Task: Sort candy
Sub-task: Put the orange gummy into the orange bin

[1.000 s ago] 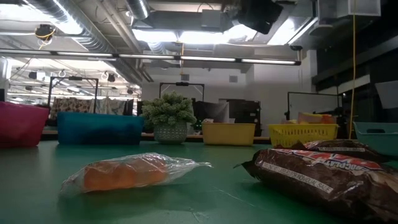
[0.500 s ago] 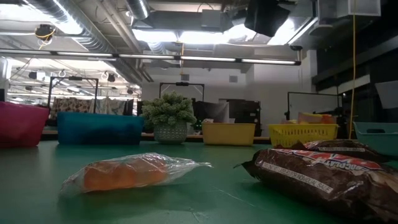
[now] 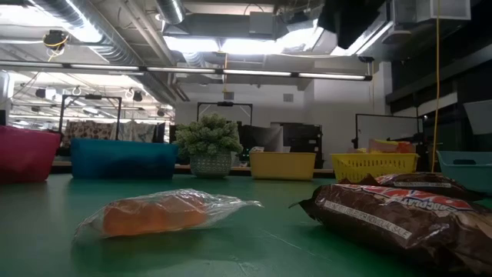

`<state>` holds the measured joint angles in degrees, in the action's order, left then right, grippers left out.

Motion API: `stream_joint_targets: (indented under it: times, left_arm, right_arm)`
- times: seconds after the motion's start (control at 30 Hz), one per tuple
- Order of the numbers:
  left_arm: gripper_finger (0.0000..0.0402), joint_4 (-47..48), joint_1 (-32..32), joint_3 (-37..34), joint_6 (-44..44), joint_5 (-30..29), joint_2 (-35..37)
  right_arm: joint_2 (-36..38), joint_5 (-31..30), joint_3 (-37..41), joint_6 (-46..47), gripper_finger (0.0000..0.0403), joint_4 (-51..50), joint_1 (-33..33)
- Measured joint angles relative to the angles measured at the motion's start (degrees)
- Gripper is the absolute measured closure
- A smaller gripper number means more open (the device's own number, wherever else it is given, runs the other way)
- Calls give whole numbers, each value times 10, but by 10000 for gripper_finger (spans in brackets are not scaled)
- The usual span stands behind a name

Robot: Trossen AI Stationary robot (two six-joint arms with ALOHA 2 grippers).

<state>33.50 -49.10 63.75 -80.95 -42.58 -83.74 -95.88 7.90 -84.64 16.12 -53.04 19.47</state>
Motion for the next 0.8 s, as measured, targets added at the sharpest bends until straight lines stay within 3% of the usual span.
stream_joint_targets:
  times: [0.23, 0.43, 0.8]
  left_arm:
    - [270, -204, 48, 0, 223, 7, -80]
    - [270, -308, 80, 0, 409, 71, -149]
    - [269, -310, 97, 0, 426, 139, -242]
  right_arm:
    - [0, -24, 0, 0, 165, -3, 36]
    - [0, -25, 0, 1, 165, -3, 54]
    - [0, -26, 0, 1, 165, -2, 60]
